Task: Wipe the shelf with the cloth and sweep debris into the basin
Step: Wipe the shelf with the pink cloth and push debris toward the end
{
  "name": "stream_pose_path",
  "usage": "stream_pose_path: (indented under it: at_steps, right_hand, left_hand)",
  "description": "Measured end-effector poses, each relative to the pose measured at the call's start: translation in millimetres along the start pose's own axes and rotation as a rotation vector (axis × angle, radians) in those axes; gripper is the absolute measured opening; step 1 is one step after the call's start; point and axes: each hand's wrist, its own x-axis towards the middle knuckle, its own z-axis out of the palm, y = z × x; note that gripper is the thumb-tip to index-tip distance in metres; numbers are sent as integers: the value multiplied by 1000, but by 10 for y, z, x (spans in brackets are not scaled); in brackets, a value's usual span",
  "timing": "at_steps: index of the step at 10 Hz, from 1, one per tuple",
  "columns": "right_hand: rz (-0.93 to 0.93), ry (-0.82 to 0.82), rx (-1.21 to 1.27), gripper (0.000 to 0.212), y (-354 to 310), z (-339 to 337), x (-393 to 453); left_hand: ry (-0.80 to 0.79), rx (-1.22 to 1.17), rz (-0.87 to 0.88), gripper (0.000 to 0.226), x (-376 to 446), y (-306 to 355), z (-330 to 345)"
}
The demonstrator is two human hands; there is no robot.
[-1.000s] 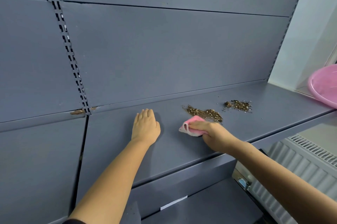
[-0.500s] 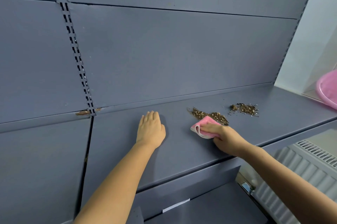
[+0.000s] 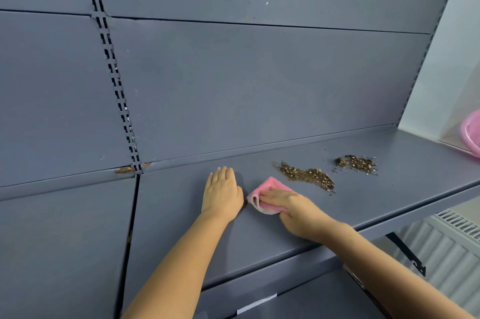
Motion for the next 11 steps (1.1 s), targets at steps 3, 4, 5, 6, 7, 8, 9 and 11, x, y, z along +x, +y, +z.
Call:
stream_pose_path:
  at_steps: [3, 4, 5, 6, 7, 8, 9, 11]
  right_hand:
    - [130, 127, -9, 55, 531, -324, -28]
    - [204, 131, -25, 49, 502, -325, 36]
    - [82, 186, 63, 46, 147, -268, 95]
    - [-68, 38, 43, 38, -160, -48, 179]
    - [-187, -36, -56, 24, -203, 128, 320]
    - [-97, 19, 49, 42, -97, 84, 417]
    - [-113, 10, 119, 37, 40, -57, 503]
    - [-64, 176, 100, 32, 495, -233, 521]
  left_hand:
    - [5, 11, 6, 50, 8, 7, 5]
    - [7, 18, 5, 49, 16, 10, 6]
    - [14, 10, 7, 48, 24, 8, 12]
    - [8, 3, -2, 50, 13, 7, -6]
    - [12, 7, -8, 49, 13, 0, -18]
    - [17, 6, -7, 49, 7, 2, -15]
    - [14, 1, -5, 51, 3, 0, -7]
    - [16, 3, -7, 50, 4, 2, -6]
